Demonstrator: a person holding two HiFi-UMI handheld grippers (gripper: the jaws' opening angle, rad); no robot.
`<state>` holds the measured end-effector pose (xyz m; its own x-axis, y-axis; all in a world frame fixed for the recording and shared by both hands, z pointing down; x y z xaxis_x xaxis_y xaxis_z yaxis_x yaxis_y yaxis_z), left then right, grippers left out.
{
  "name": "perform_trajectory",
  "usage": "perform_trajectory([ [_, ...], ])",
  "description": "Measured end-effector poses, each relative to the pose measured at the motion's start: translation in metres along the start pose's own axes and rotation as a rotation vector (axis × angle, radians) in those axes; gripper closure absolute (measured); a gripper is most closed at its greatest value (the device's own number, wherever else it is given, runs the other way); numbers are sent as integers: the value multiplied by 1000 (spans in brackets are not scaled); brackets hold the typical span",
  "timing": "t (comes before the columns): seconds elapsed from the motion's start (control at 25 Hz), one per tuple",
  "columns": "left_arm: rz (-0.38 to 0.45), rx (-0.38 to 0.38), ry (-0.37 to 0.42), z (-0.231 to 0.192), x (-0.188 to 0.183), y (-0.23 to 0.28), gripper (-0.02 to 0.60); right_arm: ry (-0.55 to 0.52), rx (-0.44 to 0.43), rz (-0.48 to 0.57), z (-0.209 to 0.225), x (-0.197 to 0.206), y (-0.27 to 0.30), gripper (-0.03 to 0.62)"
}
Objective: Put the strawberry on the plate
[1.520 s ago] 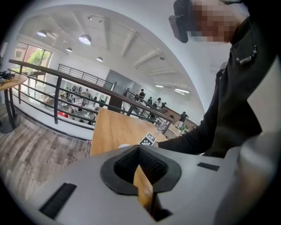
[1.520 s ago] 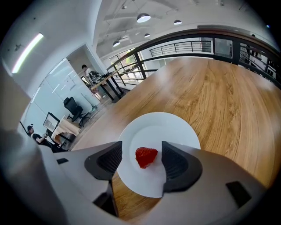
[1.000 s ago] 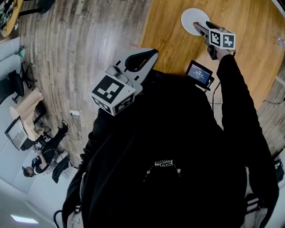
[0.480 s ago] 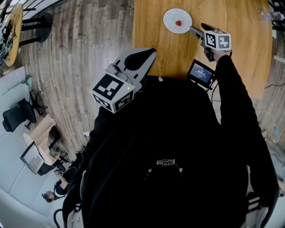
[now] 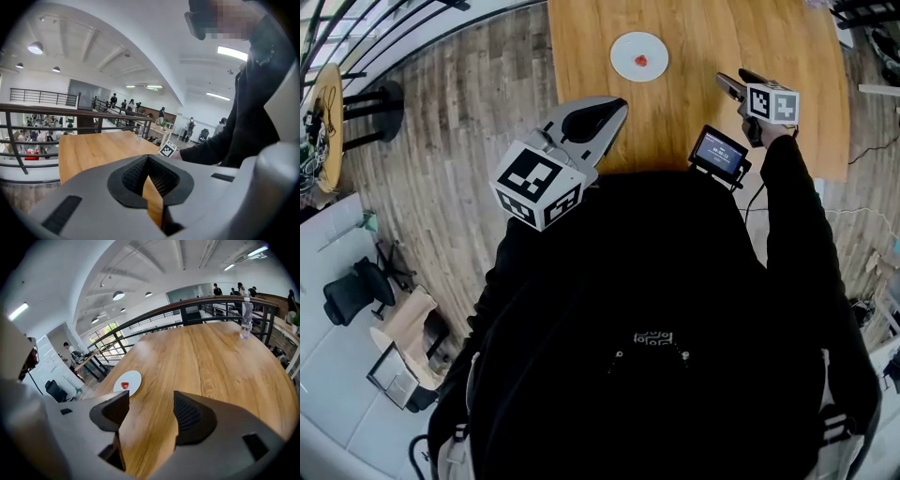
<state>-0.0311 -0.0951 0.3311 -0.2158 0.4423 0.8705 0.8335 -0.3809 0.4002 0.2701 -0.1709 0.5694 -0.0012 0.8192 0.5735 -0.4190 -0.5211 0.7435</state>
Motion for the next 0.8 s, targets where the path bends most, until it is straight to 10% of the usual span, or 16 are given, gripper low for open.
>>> perform_trajectory([
  [0.6, 22, 88, 113, 17, -31, 36, 586, -57, -117, 219, -65, -54, -113, 318],
  [0.8, 33, 88, 115, 12, -34, 23, 586, -128, -179, 277, -122, -76, -145, 460],
])
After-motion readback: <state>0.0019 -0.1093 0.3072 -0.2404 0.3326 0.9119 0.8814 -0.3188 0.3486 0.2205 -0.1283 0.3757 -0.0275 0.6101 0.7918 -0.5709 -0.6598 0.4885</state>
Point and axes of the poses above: the fingertips, and each gripper's own axes: y forward along the fingers, z to its right, x out of its underside, the point moved 5 cm from there along -y, backward along the fingers, and after that the axes turned 1 degree about x, right-handed, at the moved point
